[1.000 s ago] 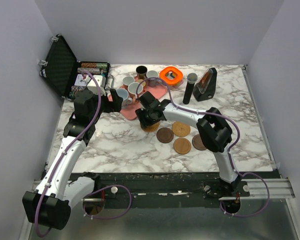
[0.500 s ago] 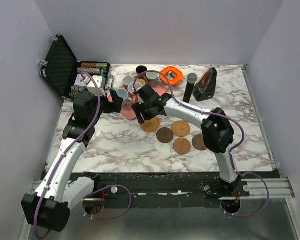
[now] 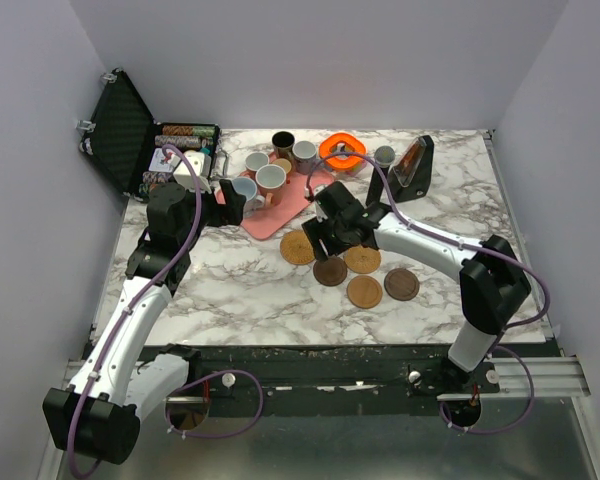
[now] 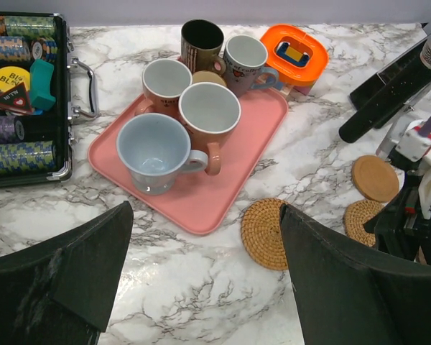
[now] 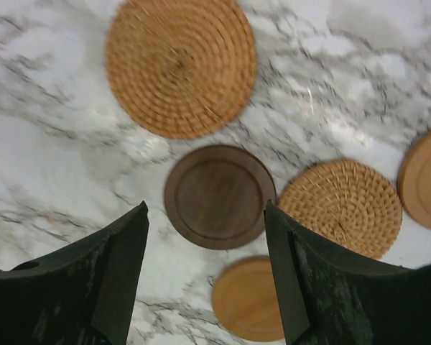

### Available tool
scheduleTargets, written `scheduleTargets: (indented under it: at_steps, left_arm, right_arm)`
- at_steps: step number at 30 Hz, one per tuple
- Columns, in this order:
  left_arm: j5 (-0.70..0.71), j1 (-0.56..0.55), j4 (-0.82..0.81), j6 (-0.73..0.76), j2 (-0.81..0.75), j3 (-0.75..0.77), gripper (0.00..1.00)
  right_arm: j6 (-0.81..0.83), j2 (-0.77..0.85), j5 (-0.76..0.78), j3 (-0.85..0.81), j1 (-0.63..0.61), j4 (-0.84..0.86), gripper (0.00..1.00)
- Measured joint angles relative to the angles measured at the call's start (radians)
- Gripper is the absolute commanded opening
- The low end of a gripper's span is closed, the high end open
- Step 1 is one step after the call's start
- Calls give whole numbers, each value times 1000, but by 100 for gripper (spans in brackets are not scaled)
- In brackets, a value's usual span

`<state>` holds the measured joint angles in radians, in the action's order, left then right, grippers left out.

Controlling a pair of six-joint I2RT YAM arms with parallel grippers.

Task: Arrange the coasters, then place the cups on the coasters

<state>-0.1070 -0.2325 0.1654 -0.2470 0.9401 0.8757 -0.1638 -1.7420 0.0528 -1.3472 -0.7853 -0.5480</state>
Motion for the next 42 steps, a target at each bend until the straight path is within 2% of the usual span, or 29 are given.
scheduleTargets:
  at_steps: [6, 13, 15, 31, 42]
  left_arm:
    - [2, -5, 0, 0, -2, 0, 91]
    - [12, -5, -1, 0, -2, -1, 91]
    - [15, -5, 0, 0, -3, -1, 91]
    - [18, -5, -1, 0, -6, -1, 91]
    - [18, -6, -1, 0, -6, -1, 91]
  right_arm:
    - [-28, 6, 11, 145, 76, 4, 73]
    - [-84, 5, 50, 182, 186, 27, 73]
    - [-95, 4, 72, 192, 201, 32, 70]
    - [-123, -56, 70, 208, 235, 56, 64]
    - [-140, -50, 83, 235, 167, 118, 63]
